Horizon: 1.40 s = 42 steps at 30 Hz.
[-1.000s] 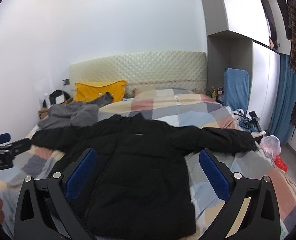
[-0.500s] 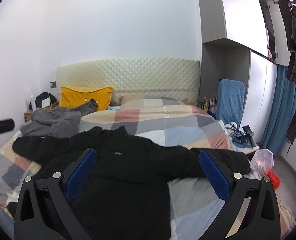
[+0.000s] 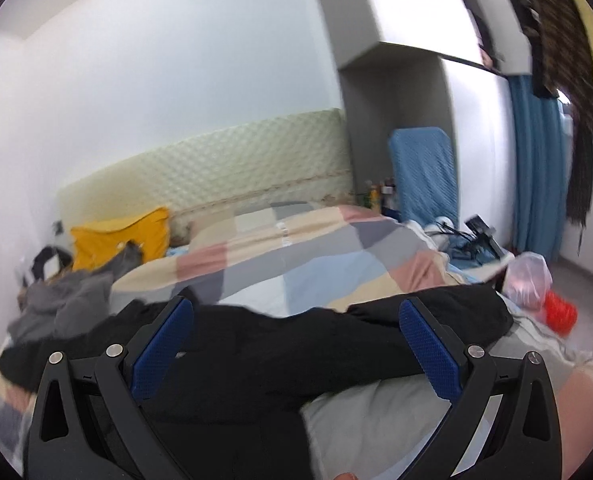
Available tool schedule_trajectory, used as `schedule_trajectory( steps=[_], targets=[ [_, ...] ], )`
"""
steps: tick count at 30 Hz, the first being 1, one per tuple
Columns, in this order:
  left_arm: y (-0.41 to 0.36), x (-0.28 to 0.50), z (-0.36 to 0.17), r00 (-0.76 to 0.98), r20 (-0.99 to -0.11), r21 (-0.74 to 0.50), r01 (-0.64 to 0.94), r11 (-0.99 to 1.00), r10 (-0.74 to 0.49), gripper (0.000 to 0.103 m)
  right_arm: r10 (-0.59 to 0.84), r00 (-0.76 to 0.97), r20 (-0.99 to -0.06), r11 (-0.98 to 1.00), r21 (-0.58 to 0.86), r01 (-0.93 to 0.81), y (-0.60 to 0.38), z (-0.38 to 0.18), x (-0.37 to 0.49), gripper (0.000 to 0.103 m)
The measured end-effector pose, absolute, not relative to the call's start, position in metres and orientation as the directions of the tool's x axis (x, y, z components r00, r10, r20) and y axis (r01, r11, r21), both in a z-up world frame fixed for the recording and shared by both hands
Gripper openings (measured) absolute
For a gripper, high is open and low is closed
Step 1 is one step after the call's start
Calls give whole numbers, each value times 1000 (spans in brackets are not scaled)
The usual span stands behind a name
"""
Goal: Fold large clothes
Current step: 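Move the right gripper to the jacket sleeve cuff and grasp it, then lift the sleeve with the right gripper and fold it across the jacket body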
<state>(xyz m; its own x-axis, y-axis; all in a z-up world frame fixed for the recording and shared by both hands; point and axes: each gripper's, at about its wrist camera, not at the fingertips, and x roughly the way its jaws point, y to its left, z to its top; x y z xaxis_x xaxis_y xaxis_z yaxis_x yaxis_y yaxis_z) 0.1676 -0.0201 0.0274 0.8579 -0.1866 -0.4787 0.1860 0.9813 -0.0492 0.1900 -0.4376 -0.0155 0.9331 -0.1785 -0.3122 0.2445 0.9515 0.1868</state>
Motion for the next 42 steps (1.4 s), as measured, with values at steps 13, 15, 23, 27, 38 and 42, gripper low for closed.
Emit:
schedule_trajectory(
  steps=[13,15,23,27,38,42],
  targets=[
    [39,198,-63,820,-562,-64,89,994,-110,103,-246,848,-469,831,348,433,-546,-106,224,63],
    [45,199,-77,808,-580,-80,74,994,-107,103,-258,825,-504,762,418,494,-571,-127,219,57],
    [57,193,-131,742,-658,-145,44,988,-130,103,-291,738,-609,583,498,642,-635,-197,193,49],
    [57,197,-138,748,-651,-161,29,986,-129,102,-242,788,-566,537,599,594,-655,-204,195,49],
    [34,202,-155,742,-661,-131,31,991,-111,97,-228,795,-562,511,626,589,-666,-236,227,49],
    [27,198,-146,802,-594,-90,5,996,-58,97,-233,824,-517,486,672,559,-674,-240,238,49]
  ],
)
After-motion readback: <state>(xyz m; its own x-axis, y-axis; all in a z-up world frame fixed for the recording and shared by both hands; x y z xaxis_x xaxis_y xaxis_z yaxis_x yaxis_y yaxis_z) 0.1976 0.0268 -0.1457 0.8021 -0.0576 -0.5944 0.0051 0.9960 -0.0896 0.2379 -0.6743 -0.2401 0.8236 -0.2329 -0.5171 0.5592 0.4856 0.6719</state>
